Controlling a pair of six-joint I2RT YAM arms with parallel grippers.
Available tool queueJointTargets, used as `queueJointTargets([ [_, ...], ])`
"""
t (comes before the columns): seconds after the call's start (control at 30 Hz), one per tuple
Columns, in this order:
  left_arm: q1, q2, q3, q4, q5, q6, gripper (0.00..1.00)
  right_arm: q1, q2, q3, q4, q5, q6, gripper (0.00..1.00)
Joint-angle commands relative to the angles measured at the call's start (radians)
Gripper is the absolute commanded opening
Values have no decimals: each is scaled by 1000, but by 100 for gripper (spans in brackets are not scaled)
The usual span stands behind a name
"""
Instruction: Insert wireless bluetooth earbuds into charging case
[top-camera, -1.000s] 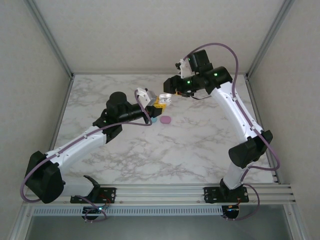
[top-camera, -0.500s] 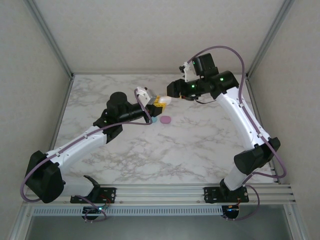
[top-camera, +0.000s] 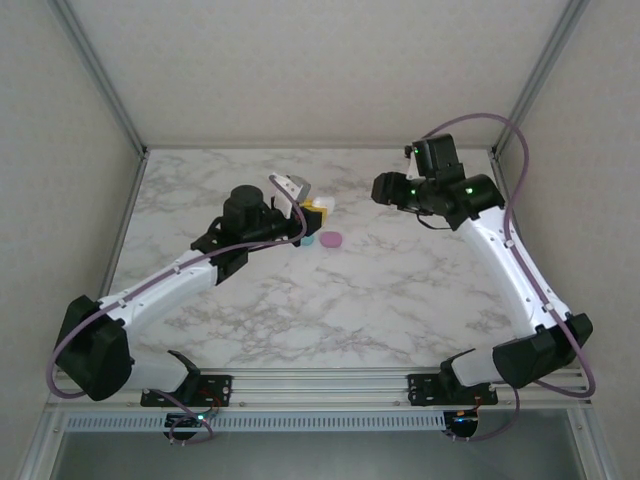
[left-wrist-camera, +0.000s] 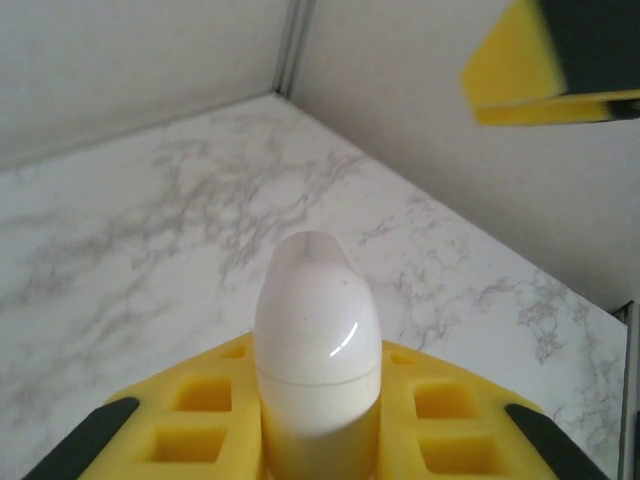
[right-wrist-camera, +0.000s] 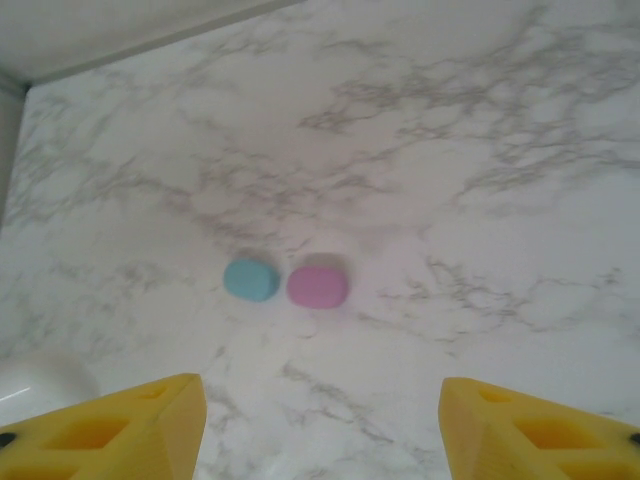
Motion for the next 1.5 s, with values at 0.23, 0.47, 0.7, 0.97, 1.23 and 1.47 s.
queueJointTargets([
  [0.23, 3, 199, 26, -226, -3, -288, 0, -57, -69, -141, 83, 70, 89, 64],
  [0.47, 6, 354, 78, -339, 38, -355, 1, -74, -57, -161, 89, 51, 117, 64],
  [0.7, 6, 428, 103, -377, 32, -387, 3, -75, -29, -162, 84, 39, 111, 64],
  [0.97, 17, 480, 111, -398, 46, -409, 8, -75, 6, -159, 92, 28, 111, 64],
  [1.23, 32, 496, 111, -416, 51, -411, 21, -77, 26, -148, 83, 32, 105, 64],
  [1.47, 48, 502, 113, -450, 26, -412, 36, -80, 31, -138, 74, 50, 90, 65],
])
